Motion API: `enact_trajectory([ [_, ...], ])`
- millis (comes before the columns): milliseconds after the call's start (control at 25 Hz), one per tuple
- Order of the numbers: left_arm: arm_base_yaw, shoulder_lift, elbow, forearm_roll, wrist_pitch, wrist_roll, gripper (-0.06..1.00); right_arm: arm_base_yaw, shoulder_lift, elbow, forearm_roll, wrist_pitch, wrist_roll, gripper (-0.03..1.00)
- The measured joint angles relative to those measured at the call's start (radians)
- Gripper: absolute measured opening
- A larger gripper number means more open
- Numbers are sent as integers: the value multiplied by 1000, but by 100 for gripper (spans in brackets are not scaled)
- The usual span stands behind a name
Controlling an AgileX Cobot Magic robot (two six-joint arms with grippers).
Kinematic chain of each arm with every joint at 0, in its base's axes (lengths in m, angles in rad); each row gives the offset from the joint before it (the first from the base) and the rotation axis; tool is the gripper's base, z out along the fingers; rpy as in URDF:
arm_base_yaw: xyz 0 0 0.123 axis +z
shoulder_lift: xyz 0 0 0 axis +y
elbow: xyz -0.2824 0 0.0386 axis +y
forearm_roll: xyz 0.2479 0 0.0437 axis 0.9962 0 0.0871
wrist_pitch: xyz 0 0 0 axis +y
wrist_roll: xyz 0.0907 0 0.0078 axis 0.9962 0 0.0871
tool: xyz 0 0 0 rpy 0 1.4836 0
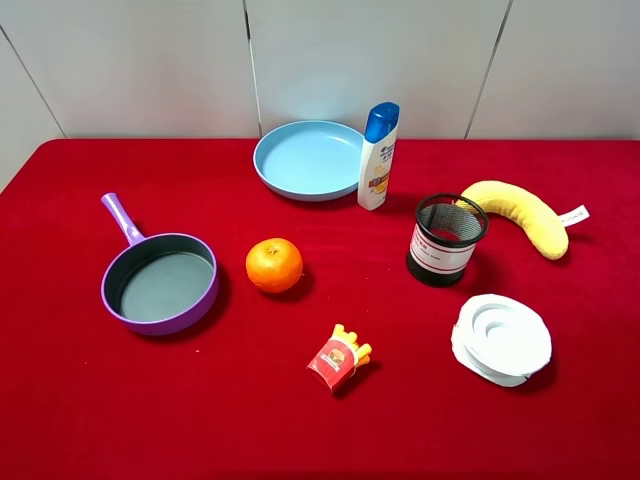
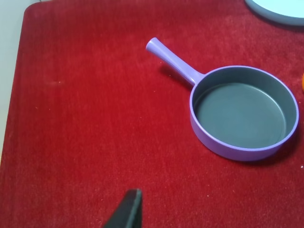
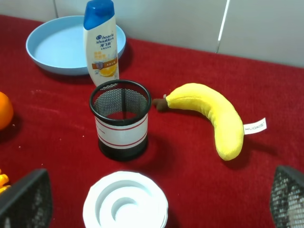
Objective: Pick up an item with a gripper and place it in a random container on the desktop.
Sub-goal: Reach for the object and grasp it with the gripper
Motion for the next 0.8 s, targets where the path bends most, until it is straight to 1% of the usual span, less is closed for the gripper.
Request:
enact_trajectory([
  [800,0,0,0,0,0,0,99,0,0,0,0,0,0,69],
])
